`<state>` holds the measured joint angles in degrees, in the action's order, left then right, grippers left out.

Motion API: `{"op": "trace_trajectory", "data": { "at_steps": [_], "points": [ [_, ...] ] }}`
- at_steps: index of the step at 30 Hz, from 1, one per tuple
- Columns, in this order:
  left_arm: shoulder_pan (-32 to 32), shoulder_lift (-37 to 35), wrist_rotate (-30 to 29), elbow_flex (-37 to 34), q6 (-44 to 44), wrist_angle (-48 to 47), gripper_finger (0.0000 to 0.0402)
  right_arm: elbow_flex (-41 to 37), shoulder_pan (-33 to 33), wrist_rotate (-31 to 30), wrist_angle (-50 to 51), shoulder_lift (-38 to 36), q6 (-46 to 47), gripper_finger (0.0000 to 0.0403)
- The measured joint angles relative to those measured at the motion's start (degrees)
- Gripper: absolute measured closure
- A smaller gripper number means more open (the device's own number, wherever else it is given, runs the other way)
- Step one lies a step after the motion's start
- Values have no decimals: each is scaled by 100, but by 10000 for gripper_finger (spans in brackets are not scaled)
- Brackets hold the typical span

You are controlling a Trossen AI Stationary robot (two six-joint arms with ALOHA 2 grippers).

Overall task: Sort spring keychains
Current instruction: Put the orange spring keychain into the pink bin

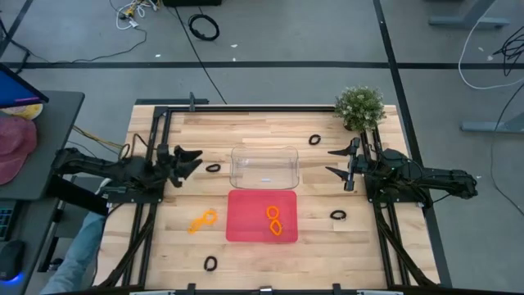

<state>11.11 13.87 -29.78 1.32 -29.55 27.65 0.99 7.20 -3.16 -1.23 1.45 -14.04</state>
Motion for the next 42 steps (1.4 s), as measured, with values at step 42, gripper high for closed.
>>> {"op": "trace_trajectory", "data": {
  "at_steps": [42],
  "points": [
    [2598,5055,-476,4865,461,-4123,140,0,-2,-2,0,0,-2,149]
  ]
}}
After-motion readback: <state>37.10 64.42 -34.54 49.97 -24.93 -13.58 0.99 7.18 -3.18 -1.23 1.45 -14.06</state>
